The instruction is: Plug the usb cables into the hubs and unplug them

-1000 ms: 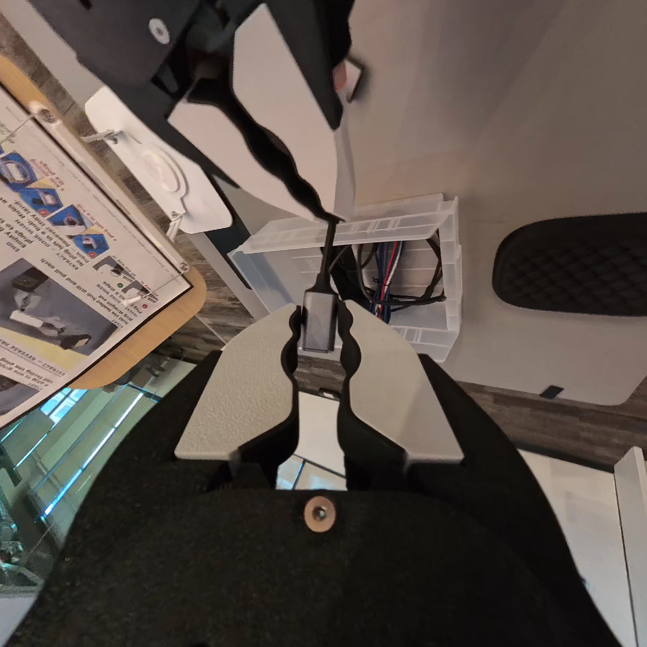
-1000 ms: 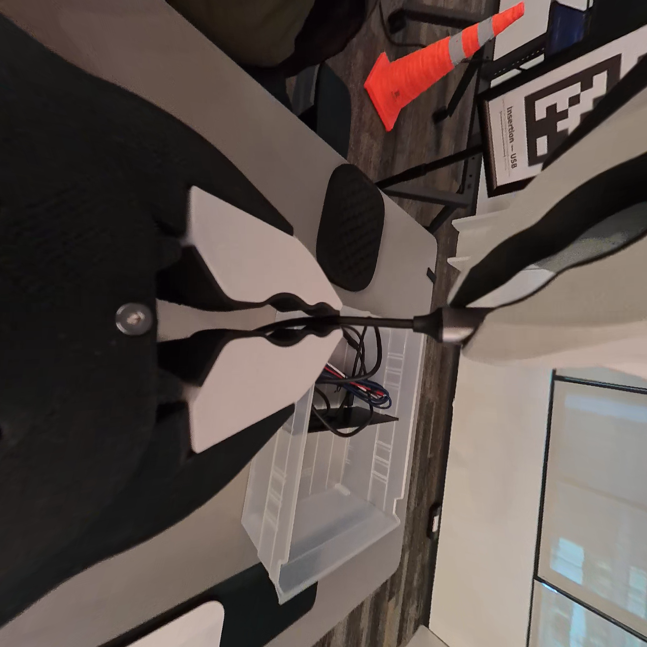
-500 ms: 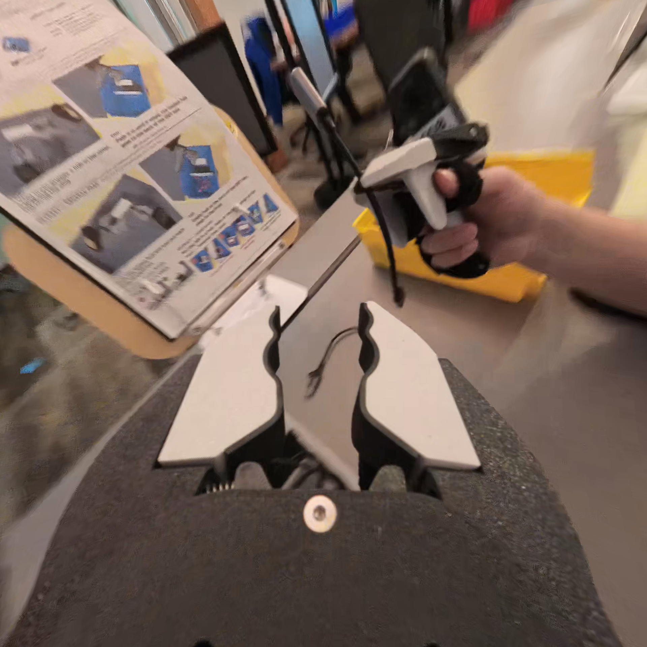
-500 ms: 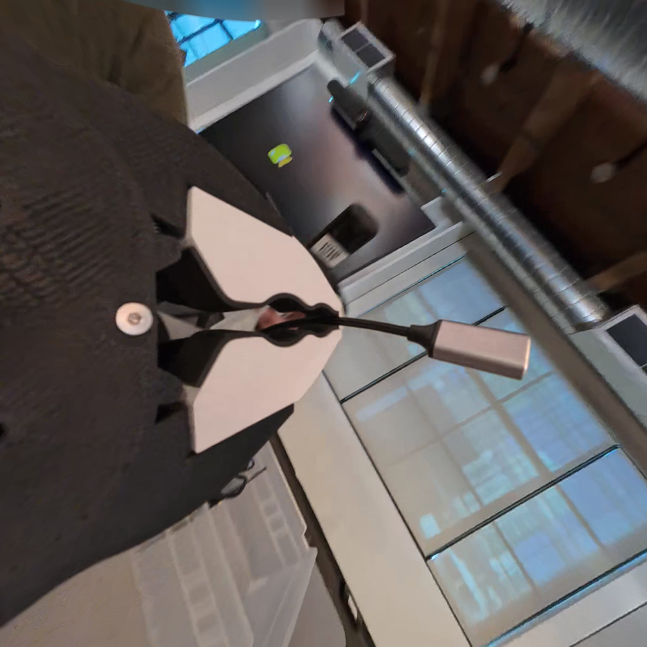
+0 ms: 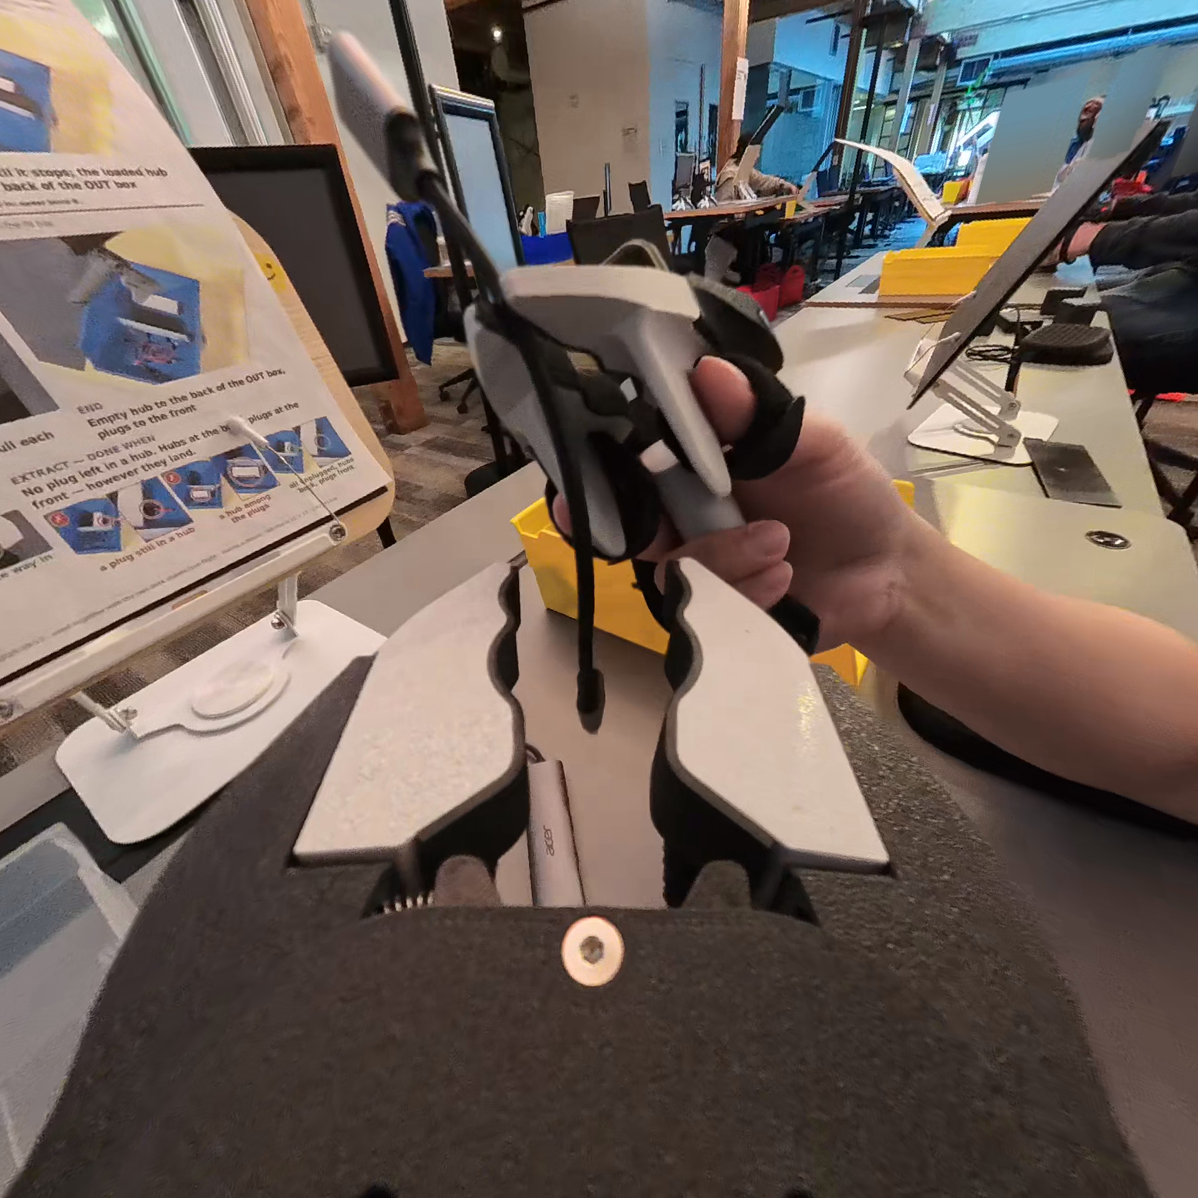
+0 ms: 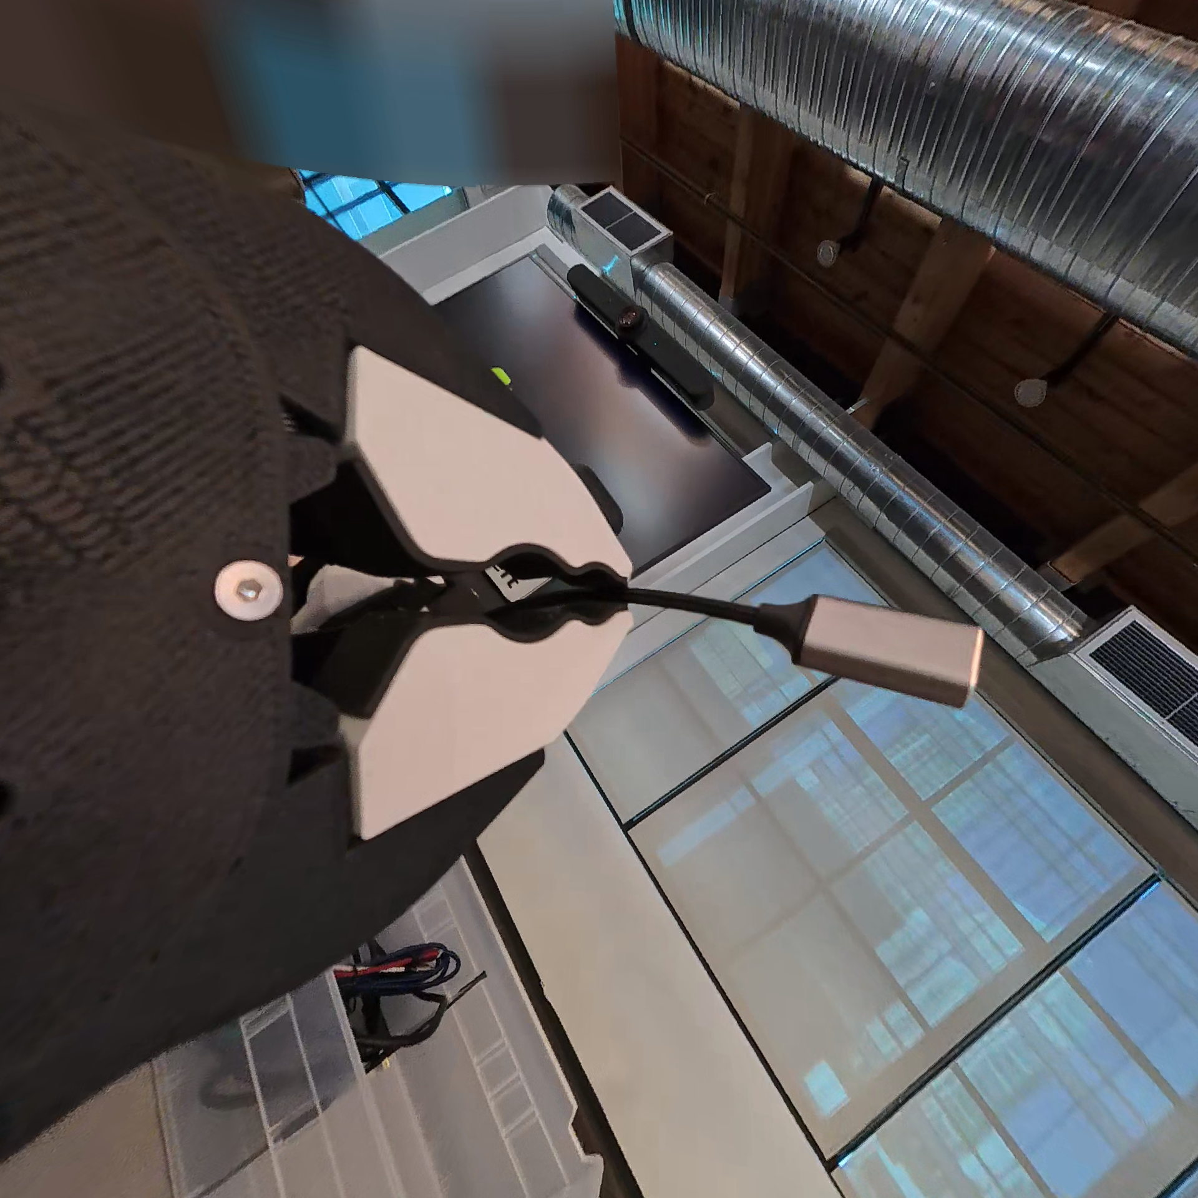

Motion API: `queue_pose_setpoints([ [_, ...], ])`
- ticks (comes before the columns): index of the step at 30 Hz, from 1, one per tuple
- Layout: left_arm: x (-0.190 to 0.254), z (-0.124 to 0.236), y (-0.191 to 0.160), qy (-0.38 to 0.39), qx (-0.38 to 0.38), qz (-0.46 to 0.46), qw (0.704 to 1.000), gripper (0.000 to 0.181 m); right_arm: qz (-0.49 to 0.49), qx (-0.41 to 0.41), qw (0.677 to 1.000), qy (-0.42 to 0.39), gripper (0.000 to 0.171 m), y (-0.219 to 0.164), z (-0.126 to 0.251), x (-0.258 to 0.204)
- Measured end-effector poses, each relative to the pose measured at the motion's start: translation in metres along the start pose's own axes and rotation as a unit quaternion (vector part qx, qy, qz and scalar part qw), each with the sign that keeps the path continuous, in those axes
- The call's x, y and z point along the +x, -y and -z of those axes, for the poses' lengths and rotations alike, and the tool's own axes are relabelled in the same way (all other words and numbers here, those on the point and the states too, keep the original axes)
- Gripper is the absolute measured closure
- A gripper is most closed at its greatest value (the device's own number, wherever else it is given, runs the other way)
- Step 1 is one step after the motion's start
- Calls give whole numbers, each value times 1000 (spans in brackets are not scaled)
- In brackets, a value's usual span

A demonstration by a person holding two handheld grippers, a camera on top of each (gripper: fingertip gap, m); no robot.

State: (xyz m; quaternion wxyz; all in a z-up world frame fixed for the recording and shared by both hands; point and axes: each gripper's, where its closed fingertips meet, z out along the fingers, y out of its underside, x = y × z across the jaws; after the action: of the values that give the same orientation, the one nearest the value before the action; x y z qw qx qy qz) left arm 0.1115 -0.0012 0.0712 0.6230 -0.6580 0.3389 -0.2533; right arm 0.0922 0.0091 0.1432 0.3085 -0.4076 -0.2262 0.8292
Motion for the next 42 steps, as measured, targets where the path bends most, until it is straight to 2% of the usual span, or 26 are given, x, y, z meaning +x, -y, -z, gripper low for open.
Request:
queue_pose_setpoints([
  [2,2,-4,-1,-10,1,0,1000,156,-5,-1,1000,6,168,-1,0,1],
  [3,4,-5,-2,-20,-2,3,1000,173,-3,-5,1000,6,167,-2,0,2],
  [4,5,-6,-3,-29,-2,10,1000,177,1,-11,1000,4,167,-3,0,3],
  [7,6,-2,-7,-40,-2,25,999,178,28,-52,998,-19,166,-8,0,8],
  [12,3,13,0,-56,11,69,996,178,170,-154,968,-103,156,-11,11,15],
  [15,-1,25,16,-75,15,119,990,178,308,-236,915,-112,154,-20,20,9],
  [19,2,44,45,-153,4,225,962,178,527,-343,774,-75,154,-52,35,-2],
  [20,2,47,49,-170,-11,240,956,178,539,-378,751,-58,158,-66,40,-4],
  [21,0,50,53,-178,-27,247,952,178,523,-413,744,-42,158,-79,44,-8],
  [23,-5,52,54,-183,-68,243,950,178,472,-424,772,-35,154,-88,37,-15],
  [26,-2,51,56,-185,-111,229,949,178,406,-340,845,-77,146,-69,11,-12],
  [28,2,49,54,-178,-132,204,954,178,326,-328,884,-70,138,-73,4,-9],
  [32,13,46,61,-185,-131,178,958,178,260,-328,906,-67,137,-86,-2,0],
  [35,14,43,62,-187,-129,169,959,178,233,-357,904,-23,160,-103,-3,-8],
  [37,14,43,62,-192,-130,159,960,176,233,-351,906,-46,162,-99,-5,-2],
  [38,8,43,63,-176,-123,158,964,166,227,-328,916,-50,162,-92,-8,-3],
  [39,-1,44,64,-151,-114,155,970,147,207,-295,931,-52,162,-83,-11,-5],
  [42,-22,56,57,-75,-59,127,987,144,123,-174,977,-34,163,-49,-16,-12],
])
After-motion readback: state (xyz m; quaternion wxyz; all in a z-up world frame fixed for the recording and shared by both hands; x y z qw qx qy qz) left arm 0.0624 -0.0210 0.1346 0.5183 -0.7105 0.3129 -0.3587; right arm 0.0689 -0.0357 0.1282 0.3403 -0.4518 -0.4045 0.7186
